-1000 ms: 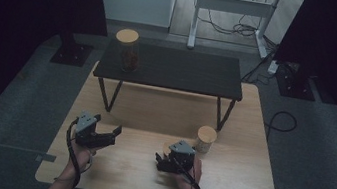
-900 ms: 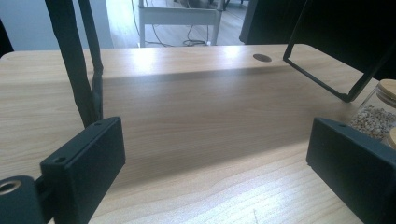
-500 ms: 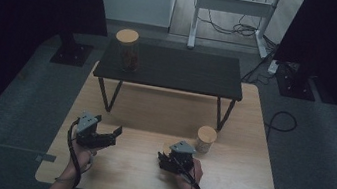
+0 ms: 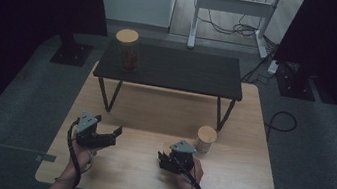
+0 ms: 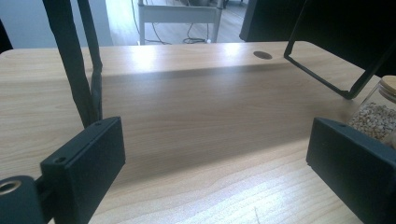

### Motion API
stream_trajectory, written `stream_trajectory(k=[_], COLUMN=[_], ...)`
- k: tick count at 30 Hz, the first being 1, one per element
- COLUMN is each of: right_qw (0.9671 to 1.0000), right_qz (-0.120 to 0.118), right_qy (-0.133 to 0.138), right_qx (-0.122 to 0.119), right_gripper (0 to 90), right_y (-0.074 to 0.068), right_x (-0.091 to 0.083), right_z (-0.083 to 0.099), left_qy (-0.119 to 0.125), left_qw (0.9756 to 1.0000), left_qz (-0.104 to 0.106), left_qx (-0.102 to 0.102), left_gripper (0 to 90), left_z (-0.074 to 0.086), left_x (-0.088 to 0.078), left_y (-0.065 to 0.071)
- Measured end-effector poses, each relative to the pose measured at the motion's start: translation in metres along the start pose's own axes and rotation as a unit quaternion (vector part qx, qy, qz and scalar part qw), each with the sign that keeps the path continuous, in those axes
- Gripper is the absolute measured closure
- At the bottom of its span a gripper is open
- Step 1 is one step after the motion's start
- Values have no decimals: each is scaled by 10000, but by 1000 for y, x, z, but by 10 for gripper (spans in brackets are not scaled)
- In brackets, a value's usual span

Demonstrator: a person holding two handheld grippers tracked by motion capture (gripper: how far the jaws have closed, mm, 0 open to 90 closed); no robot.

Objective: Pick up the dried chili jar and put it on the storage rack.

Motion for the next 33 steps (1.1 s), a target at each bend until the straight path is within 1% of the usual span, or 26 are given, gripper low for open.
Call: stream_trajectory(k=[18,24,33], right_qw=[9998,9997,9994], right_qz=[-64,-106,-155], right_qy=[173,197,312], right_qx=[-34,-54,-75], right_gripper=[255,255,255], right_y=[3,4,3], right_x=[-16,-21,-30], right_z=[-4,-7,-11], left_qy=[30,41,91], left_qw=[10000,10000,9999], left_qz=[-53,-48,-35], left_qx=[21,30,33], left_gripper=[42,42,42], left_z=[0,-1,-2], left_x=[-1,-2,-5], left_y=[2,2,3])
Point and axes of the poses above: each handheld gripper's, and its own axes: x roughly forward along the jaws, z roughly out of its underside, y roughly to its right, the point moved 4 cm from there along x, roughly forward along the jaws, and after that the axes turned 10 degrees about z, right-handed, at the moved point
